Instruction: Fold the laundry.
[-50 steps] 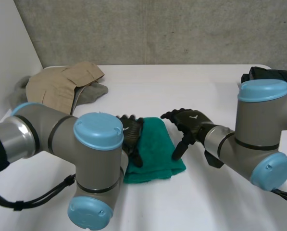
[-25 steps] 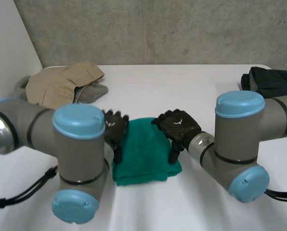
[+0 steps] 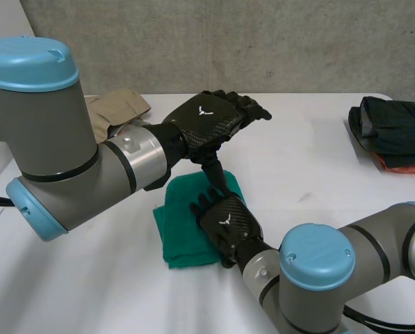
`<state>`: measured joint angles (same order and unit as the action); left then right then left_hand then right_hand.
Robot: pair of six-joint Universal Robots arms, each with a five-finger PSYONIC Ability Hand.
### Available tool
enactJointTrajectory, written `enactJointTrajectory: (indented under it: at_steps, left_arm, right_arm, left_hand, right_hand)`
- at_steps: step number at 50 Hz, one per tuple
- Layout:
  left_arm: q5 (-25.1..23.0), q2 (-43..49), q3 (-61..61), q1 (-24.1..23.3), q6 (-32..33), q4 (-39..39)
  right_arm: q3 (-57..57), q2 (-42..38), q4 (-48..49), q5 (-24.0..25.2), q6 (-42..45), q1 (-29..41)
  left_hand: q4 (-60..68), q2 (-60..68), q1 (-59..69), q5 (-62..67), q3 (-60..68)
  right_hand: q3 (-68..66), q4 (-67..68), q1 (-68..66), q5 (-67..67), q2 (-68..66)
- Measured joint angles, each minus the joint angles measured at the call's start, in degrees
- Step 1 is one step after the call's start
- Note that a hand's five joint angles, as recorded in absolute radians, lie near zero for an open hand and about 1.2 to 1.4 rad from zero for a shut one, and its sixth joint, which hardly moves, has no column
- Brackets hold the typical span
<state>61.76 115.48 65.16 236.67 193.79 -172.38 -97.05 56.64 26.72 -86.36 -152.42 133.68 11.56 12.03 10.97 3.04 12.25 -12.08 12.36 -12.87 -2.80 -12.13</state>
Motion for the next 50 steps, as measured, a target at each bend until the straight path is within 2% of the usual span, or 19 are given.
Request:
enactJointTrajectory:
  at_steps: [7,12,14,18,21,25,27,38,50]
  left_arm:
    - [0.44,-0.03,0.25,-0.02,-0.09,-0.12]
    - [0.65,-0.07,0.29,-0.02,-0.15,-0.23]
    - [0.66,-0.08,0.23,0.02,-0.16,-0.24]
    - [0.66,-0.08,0.12,0.24,-0.18,-0.27]
    - [0.66,-0.08,0.1,0.51,-0.22,-0.27]
    - [0.65,-0.07,0.29,0.8,-0.26,-0.26]
    - [0.64,-0.05,0.45,0.9,-0.26,-0.25]
    - [0.64,0.11,0.77,0.98,-0.3,-0.23]
    - [0.64,0.27,0.88,0.91,-0.34,-0.28]
  right_arm:
    - [2.65,-2.77,3.95,0.54,0.76,-0.32]
    - [4.45,-4.2,4.93,0.7,1.92,-0.35]
    - [5.19,-4.67,5.02,0.74,2.25,-0.35]
    - [6.47,-5.41,4.87,0.81,2.5,-0.35]
    - [7.34,-5.78,4.43,0.74,2.51,-0.36]
    - [7.68,-5.59,3.3,0.47,2.3,-0.42]
    - [7.49,-5.17,2.37,0.36,2.09,-0.48]
    - [4.54,-2.29,-2.13,0.76,1.64,-1.05]
    - [7.14,-5.9,-1.68,0.59,1.87,-1.06]
  left_hand:
    - [0.0,0.0,0.0,0.0,0.0]
    - [0.0,0.0,0.0,0.0,0.0]
    - [0.0,0.0,0.0,0.0,0.0]
    - [0.0,0.0,0.0,0.0,0.0]
    - [0.0,0.0,0.0,0.0,0.0]
    - [0.0,0.0,0.0,0.0,0.0]
    - [0.0,0.0,0.0,0.0,0.0]
    - [0.0,0.0,0.0,0.0,0.0]
    - [0.0,0.0,0.0,0.0,0.0]
  right_hand:
    - [-2.49,2.19,-1.19,-2.15,-2.31]
    - [-11.01,10.78,-10.16,-9.26,-9.97]
    - [-17.67,17.42,-17.08,-14.97,-17.2]
    - [-21.49,21.01,-20.52,-19.08,-21.3]
    - [-19.71,19.69,-19.21,-18.21,-19.72]
    - [-10.16,9.54,-9.33,-7.97,-9.9]
    - [-8.77,8.18,-8.31,-6.1,-9.5]
    - [-8.47,8.13,-8.31,-5.45,-9.5]
    - [-8.67,8.3,-8.42,-6.7,-9.6]
